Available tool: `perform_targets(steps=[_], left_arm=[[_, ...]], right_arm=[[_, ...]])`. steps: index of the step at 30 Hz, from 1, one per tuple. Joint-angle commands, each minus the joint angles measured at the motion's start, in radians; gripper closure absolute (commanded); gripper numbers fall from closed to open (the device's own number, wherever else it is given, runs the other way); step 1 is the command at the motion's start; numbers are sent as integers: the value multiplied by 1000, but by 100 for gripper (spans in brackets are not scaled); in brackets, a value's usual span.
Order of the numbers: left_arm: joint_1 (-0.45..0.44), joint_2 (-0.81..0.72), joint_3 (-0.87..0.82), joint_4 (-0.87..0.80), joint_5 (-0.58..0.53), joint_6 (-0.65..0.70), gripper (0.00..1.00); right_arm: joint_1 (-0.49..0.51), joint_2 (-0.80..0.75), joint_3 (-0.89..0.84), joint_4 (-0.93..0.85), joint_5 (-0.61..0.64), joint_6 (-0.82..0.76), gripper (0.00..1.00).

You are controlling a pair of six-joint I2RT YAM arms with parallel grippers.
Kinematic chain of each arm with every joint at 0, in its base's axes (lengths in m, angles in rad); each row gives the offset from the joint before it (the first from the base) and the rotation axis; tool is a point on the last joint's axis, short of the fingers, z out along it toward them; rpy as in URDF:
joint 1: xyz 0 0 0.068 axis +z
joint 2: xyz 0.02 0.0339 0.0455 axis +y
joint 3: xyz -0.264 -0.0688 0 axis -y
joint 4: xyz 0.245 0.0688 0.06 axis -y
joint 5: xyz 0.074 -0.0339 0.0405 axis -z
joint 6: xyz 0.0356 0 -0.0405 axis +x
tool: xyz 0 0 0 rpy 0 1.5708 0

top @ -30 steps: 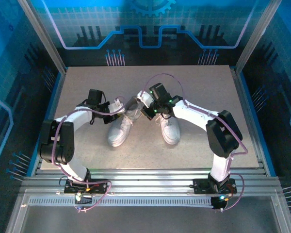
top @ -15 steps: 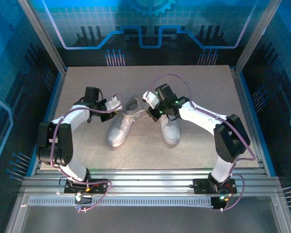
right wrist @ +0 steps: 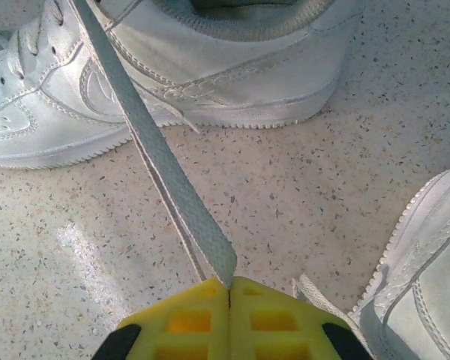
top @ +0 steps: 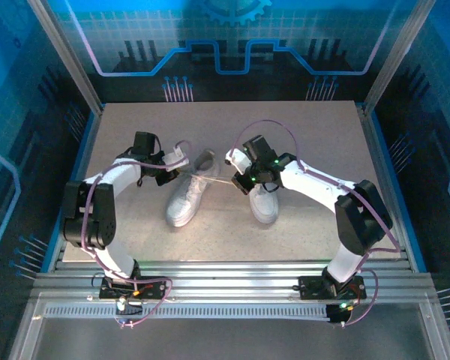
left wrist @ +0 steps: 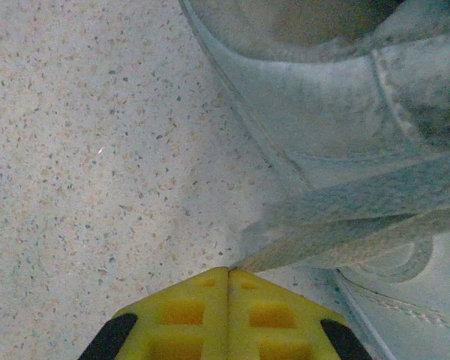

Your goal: Tie the shoes

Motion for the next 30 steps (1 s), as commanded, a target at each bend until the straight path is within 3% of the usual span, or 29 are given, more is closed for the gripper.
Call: perform_targets(steps=[1, 30], left_arm=[[16, 26, 31, 3, -10, -32, 100], [46, 91, 14, 33, 8, -57, 100]], right_arm=[[-7, 9, -2, -44, -3, 17, 100], [-37, 1, -55, -71, -8, 43, 100]])
